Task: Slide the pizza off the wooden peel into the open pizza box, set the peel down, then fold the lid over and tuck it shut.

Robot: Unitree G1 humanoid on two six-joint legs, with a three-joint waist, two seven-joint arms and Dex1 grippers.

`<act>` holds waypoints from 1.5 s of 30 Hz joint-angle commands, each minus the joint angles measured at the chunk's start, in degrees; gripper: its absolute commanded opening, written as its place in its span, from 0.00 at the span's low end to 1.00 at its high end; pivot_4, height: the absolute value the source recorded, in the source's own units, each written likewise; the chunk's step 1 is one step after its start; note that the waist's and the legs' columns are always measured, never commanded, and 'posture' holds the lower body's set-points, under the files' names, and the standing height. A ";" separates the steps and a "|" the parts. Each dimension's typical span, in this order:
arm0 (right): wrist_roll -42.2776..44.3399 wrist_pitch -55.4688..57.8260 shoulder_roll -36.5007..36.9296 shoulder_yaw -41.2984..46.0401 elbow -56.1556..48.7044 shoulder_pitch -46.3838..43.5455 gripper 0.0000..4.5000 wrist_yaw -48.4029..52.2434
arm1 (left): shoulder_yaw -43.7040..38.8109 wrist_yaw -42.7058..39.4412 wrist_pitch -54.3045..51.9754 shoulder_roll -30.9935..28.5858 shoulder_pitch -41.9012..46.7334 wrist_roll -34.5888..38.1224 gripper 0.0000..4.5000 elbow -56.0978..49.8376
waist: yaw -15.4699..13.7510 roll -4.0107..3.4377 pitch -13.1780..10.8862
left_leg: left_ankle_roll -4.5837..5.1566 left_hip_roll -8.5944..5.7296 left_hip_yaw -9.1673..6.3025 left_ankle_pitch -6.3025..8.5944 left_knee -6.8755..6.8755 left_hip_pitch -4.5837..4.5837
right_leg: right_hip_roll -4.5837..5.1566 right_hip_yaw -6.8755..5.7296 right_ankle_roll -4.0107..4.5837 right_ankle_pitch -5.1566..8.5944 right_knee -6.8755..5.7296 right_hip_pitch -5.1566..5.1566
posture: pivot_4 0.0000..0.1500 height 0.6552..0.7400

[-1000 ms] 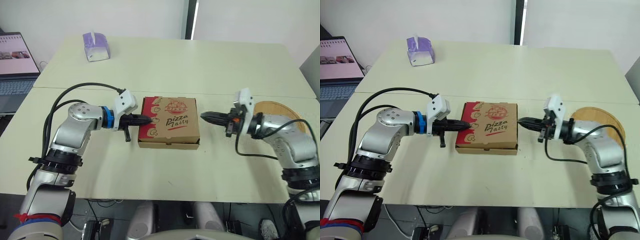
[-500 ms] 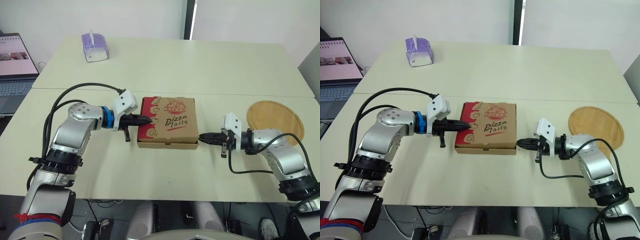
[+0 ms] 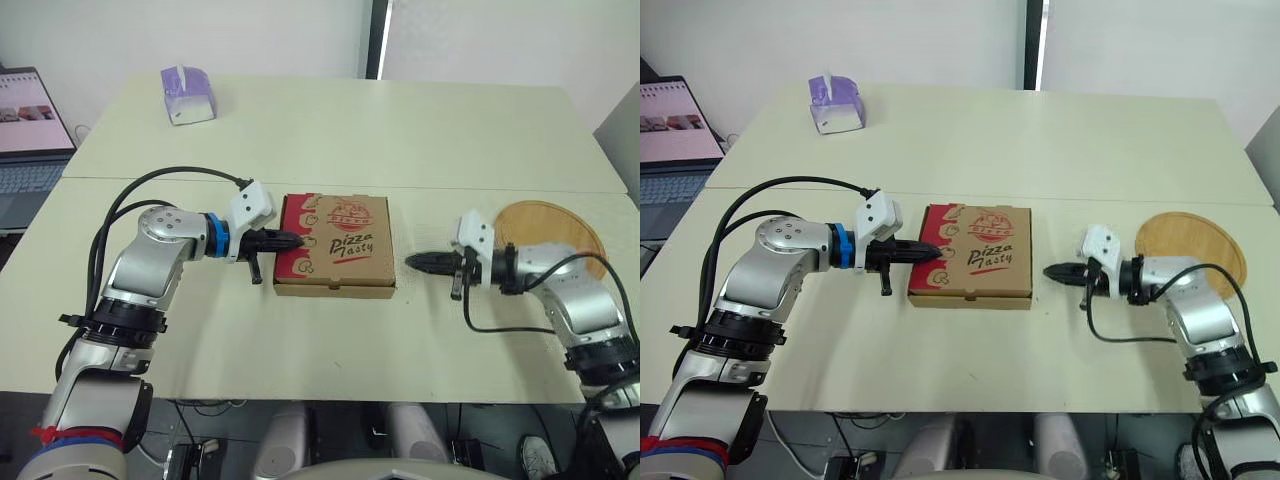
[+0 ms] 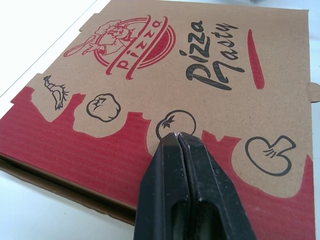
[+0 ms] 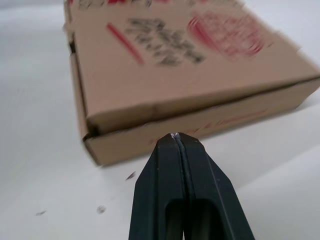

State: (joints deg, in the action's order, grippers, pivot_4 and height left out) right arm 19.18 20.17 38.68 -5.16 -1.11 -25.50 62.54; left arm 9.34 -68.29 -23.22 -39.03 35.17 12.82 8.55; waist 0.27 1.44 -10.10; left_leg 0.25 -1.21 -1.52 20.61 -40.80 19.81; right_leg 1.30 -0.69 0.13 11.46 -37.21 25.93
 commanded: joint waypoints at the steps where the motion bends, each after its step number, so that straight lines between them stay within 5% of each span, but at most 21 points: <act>1: 5.03 3.75 -2.41 0.57 -5.48 -0.83 0.01 0.59 | 0.30 -0.37 0.60 -0.03 0.55 -0.31 0.00 -1.20 | -0.06 0.00 0.00 | -0.01 0.00 -0.02 -0.01 0.01 0.01 | 0.00 -0.01 0.00 0.00 0.01 0.00 | 1.00 1.00; 18: -7.87 -2.67 -3.10 -10.10 -2.38 1.37 0.01 -0.51 | 3.58 -1.99 10.25 -2.04 -1.66 -6.53 0.00 3.41 | -0.15 0.02 0.10 | 0.09 -0.04 0.00 0.05 -0.01 -0.16 | 0.03 0.00 -0.02 -0.01 0.04 -0.20 | 1.00 1.00; 28: -1.92 -1.37 -2.50 -0.78 -2.17 -1.30 0.01 -1.39 | -11.63 0.68 -4.57 -0.89 -2.51 10.78 0.00 -3.50 | -0.13 0.03 0.06 | 0.14 -0.02 -0.06 0.08 -0.01 -0.32 | 0.01 -0.03 -0.02 -0.01 0.10 -0.39 | 1.00 1.00; 36: -6.79 -6.82 1.69 0.27 4.43 -2.37 0.01 -2.00 | -12.31 5.29 2.31 -7.20 -6.67 2.52 0.00 1.36 | -0.14 0.02 0.06 | 0.13 -0.01 -0.05 0.08 0.05 -0.35 | 0.02 -0.03 -0.02 -0.01 0.15 -0.39 | 1.00 1.00; 45: -11.54 -9.58 -3.20 -4.09 10.85 -4.15 0.01 -3.07 | -7.23 8.55 5.29 -1.69 -8.25 -1.77 0.00 3.96 | -0.15 0.01 0.05 | 0.12 -0.02 -0.03 0.07 0.04 -0.32 | 0.04 -0.02 -0.02 -0.01 0.14 -0.37 | 1.00 1.00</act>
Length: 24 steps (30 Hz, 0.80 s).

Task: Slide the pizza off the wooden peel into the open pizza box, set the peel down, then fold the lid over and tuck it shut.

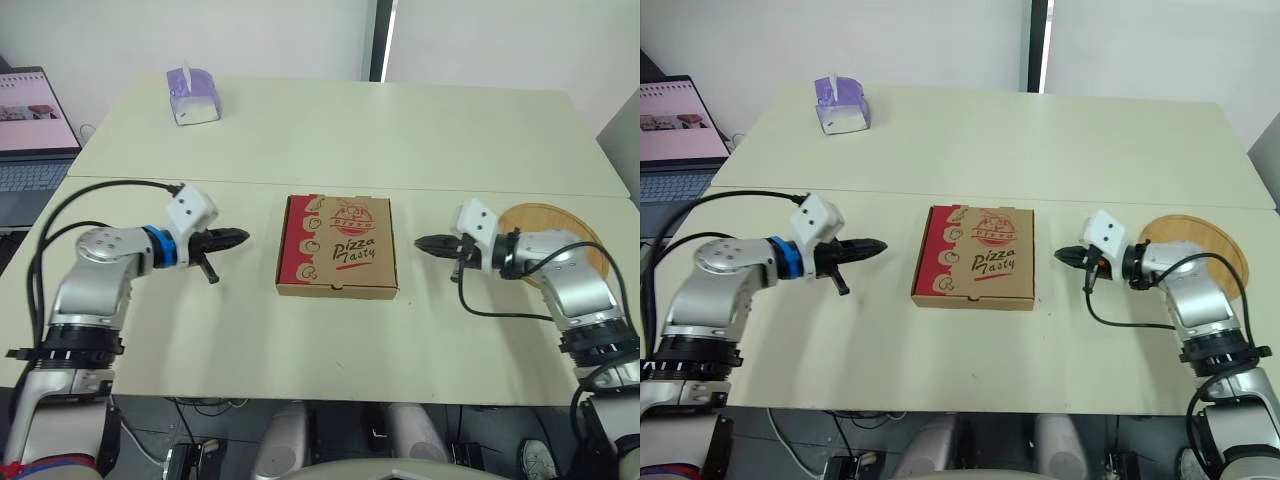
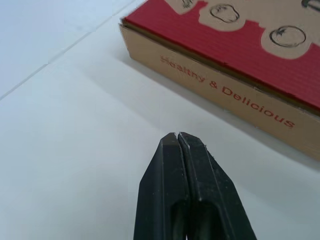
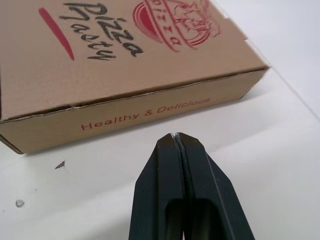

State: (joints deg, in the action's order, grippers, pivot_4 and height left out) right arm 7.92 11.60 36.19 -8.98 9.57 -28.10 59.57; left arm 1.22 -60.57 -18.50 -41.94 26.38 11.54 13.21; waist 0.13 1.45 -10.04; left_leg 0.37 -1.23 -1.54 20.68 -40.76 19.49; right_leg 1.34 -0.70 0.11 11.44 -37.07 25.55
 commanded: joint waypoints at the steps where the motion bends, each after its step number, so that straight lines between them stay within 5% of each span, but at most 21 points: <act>1: -0.28 -0.73 -1.55 -0.70 0.52 -1.82 0.01 -0.03 | 1.58 1.05 0.51 2.06 0.88 -0.73 0.00 -0.54 | -0.01 0.00 0.00 | 0.00 0.00 0.00 0.00 0.00 0.00 | 0.00 0.00 0.00 0.00 0.00 0.00 | 1.00 1.00; 12: 0.09 3.11 -4.69 -2.45 -5.21 0.01 0.01 -0.55 | 4.94 1.04 -2.71 6.45 -1.15 1.19 0.00 -9.62 | 0.00 -0.01 0.00 | 0.00 0.00 -0.01 0.00 0.00 0.02 | 0.01 0.01 0.00 0.00 0.00 0.04 | 1.00 1.00; 24: 5.87 13.39 1.90 0.62 -21.89 10.58 0.01 2.57 | 8.69 -1.17 -11.67 6.90 -7.68 3.34 0.00 -23.99 | -0.29 -0.01 0.01 | 0.07 -0.02 -0.09 0.05 0.00 0.10 | 0.04 -0.04 -0.01 0.00 0.08 0.03 | 1.00 1.00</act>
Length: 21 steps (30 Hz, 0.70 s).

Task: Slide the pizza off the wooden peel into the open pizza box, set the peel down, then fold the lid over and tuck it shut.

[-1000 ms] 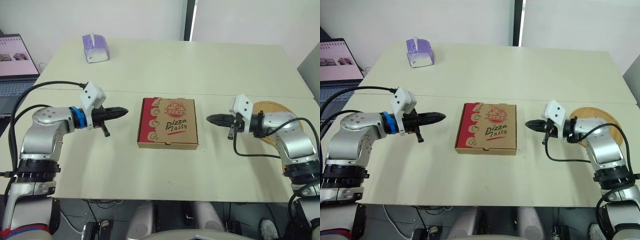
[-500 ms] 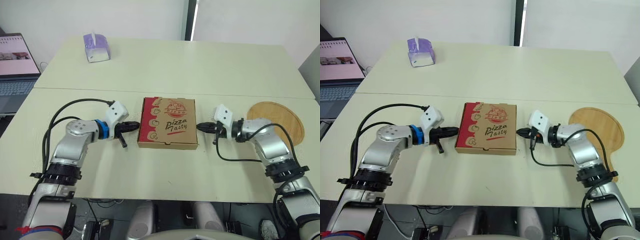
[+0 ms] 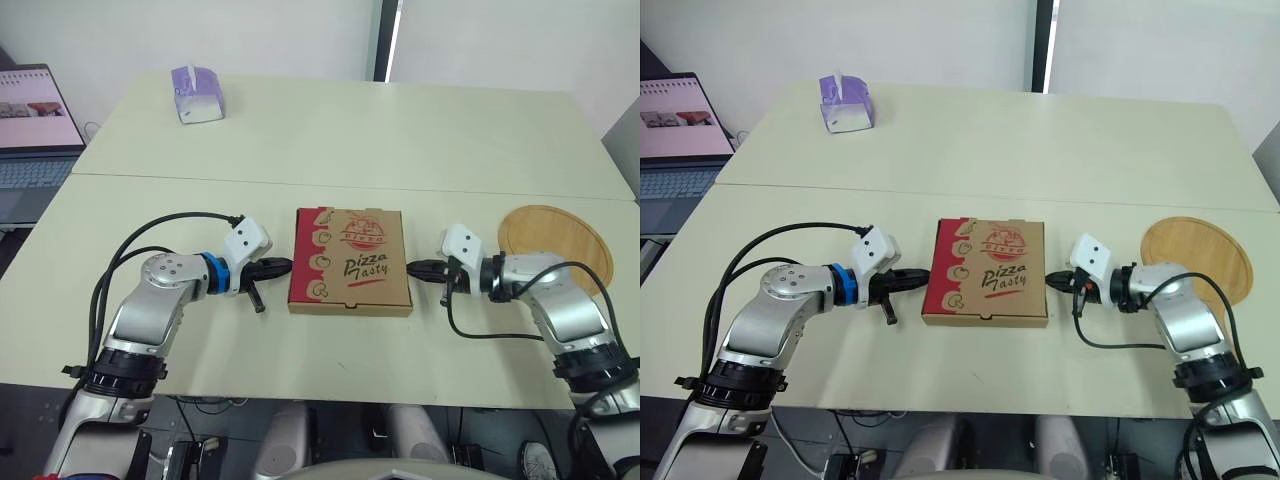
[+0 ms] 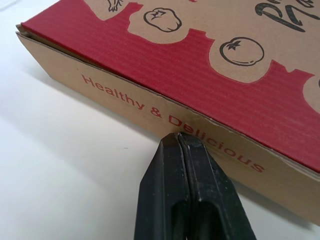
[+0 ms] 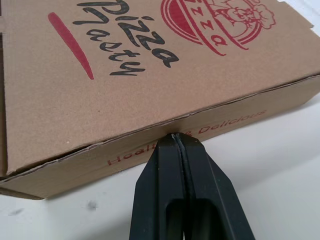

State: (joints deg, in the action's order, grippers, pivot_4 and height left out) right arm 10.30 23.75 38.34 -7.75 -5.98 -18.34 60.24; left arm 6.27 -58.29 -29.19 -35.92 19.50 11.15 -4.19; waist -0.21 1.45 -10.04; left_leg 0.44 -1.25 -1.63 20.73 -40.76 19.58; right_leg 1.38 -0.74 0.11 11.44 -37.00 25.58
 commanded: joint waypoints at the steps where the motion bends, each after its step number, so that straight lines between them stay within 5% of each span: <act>1: 3.79 1.94 0.34 -0.39 -7.42 1.62 0.01 1.98 | 4.08 -3.87 -1.63 0.67 -1.32 3.90 0.00 -7.61 | 0.09 0.00 0.00 | 0.00 0.00 0.00 0.00 0.00 0.00 | 0.00 0.00 0.00 0.00 -0.01 0.00 | 1.00 1.00; 21: 4.50 4.35 2.75 1.35 -10.07 5.71 0.01 1.27 | 5.30 -4.69 -2.80 0.21 -1.74 2.57 0.00 -7.53 | 0.03 0.00 0.00 | 0.02 0.00 -0.01 0.01 0.00 -0.17 | -0.01 -0.02 -0.02 0.01 0.04 -0.19 | 1.00 1.00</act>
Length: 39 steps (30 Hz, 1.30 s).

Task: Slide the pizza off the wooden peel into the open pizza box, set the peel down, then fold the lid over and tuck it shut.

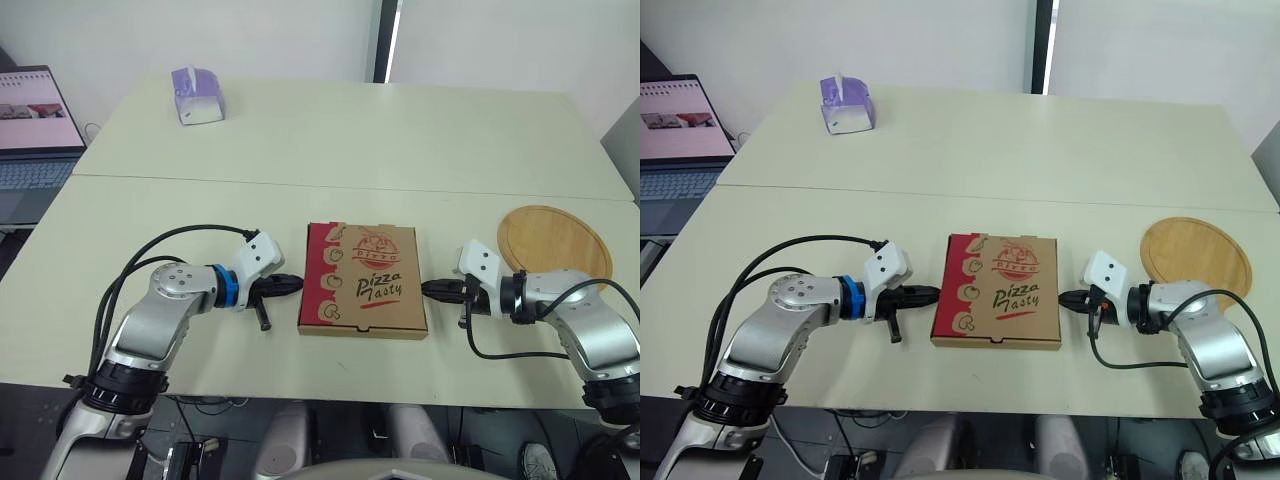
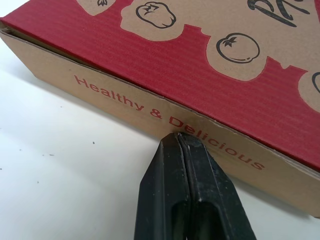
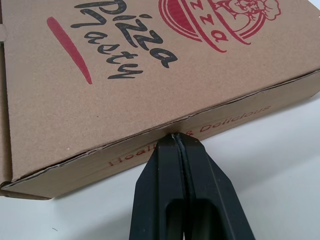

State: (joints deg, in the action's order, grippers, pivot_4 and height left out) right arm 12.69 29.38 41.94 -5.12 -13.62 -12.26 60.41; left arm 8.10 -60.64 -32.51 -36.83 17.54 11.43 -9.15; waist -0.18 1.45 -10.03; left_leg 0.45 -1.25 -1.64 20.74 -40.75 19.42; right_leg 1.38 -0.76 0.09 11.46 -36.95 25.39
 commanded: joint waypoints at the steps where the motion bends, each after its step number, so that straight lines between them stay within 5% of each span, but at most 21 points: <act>1: 2.02 -1.40 -0.81 -1.29 -2.29 -0.34 0.01 1.12 | 3.40 -2.23 0.71 1.08 0.24 2.07 0.00 -2.34 | 0.00 0.00 0.00 | 0.00 0.00 0.00 0.00 0.00 0.00 | 0.00 0.00 0.00 0.00 0.00 0.00 | 1.00 1.00; 17: 2.63 -11.54 6.41 7.91 7.12 0.43 0.01 4.25 | -7.88 -4.58 10.22 -7.93 0.82 3.71 0.00 6.50 | 0.12 -0.01 -0.02 | 0.00 0.01 0.03 0.00 0.00 0.00 | -0.01 0.00 0.00 0.00 0.00 0.01 | 1.00 1.00; 20: 4.89 -12.00 8.32 12.23 10.19 -0.45 0.13 4.81 | -11.69 -4.46 11.35 -8.51 1.00 6.10 0.00 8.17 | 0.10 -0.01 -0.02 | 0.01 0.01 0.03 0.00 0.00 0.00 | 0.00 0.00 0.00 0.00 0.01 0.01 | 1.00 1.00; 31: 12.88 -8.96 17.63 27.88 16.20 2.24 0.98 10.08 | -28.32 -3.10 11.52 -13.15 -3.36 12.57 0.77 16.26 | 0.21 -0.08 -0.07 | 0.03 0.07 0.10 0.01 0.07 -0.09 | -0.01 0.01 0.01 0.01 0.01 -0.03 | 1.00 1.00; 34: 16.28 -5.44 16.31 28.10 8.43 5.63 1.00 9.48 | -30.03 -3.65 10.43 -14.06 -6.08 13.42 0.98 14.32 | 0.23 -0.09 -0.07 | 0.03 0.07 0.12 0.02 0.07 -0.09 | -0.01 0.03 0.01 0.01 0.00 -0.02 | 1.00 1.00; 39: 20.11 -0.68 16.21 28.91 -5.22 15.77 1.00 10.31 | -32.97 -6.62 3.59 -16.55 -17.23 18.27 0.99 1.20 | 0.19 -0.09 -0.09 | 0.02 0.14 0.11 0.02 0.12 -0.06 | -0.02 0.03 -0.01 0.01 0.05 0.01 | 1.00 1.00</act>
State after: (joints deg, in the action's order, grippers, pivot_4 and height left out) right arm 31.72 28.24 57.19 21.41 -15.41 2.14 69.95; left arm -21.98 -65.85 -27.11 -51.31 1.84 27.51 -3.54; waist 0.01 1.36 -10.12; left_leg 0.48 -1.11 -1.54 20.78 -40.65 19.36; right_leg 1.36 -0.74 0.08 11.47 -36.90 25.39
